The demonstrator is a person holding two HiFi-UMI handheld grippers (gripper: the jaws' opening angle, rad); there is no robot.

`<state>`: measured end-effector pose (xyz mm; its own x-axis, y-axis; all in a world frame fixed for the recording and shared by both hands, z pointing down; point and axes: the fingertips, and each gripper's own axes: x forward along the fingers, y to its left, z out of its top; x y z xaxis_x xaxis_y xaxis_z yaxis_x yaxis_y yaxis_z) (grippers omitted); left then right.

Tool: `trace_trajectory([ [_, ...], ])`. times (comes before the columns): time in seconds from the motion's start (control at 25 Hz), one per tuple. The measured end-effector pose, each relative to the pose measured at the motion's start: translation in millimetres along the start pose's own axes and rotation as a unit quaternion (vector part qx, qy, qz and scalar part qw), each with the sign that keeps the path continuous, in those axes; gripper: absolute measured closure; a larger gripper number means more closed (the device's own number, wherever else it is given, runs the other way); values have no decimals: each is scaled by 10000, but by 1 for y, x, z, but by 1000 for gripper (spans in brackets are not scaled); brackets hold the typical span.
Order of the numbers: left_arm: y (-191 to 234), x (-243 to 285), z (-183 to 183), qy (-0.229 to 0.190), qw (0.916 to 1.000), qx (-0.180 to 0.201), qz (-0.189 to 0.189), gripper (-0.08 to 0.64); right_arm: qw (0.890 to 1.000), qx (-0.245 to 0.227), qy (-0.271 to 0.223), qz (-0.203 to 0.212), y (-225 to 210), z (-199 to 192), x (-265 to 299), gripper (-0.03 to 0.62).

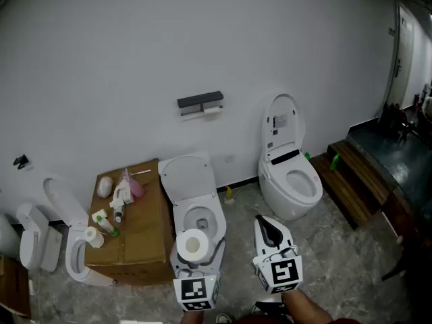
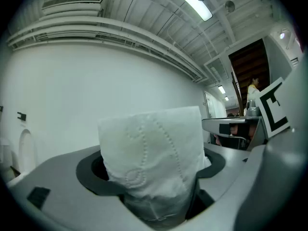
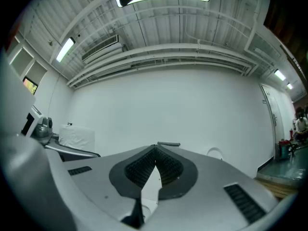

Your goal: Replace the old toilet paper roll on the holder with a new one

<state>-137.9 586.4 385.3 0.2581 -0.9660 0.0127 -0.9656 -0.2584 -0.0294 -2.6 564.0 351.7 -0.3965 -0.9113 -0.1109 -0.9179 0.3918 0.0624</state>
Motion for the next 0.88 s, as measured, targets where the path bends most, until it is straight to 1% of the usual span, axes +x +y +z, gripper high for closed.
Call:
trace_trajectory([
  [0.08,-2,2,1,-6,10000,-15,3,101,10000,74,7,10,-3,-2,-1,574],
  [0.2,-7,5,1,6,10000,-19,4,101,9991,414,-37,81,-8,1,-3,575],
  [0.28,-10,8,1,6,10000,-18,-8,101,9984,537,-105,120,-12,6,-4,574],
  [0.36,-14,13,1,-1,10000,-25,-4,101,9985,510,-138,137,-17,8,-3,574],
  [0.48,-23,21,-1,35,10000,-33,13,101,9990,448,-48,82,-31,2,-3,574],
  [0.6,-35,31,-3,87,9999,-52,18,101,9987,506,92,50,-49,-10,-3,574],
  [0.88,-67,55,-16,274,9995,-130,76,101,9981,578,197,105,-91,-28,-6,574],
])
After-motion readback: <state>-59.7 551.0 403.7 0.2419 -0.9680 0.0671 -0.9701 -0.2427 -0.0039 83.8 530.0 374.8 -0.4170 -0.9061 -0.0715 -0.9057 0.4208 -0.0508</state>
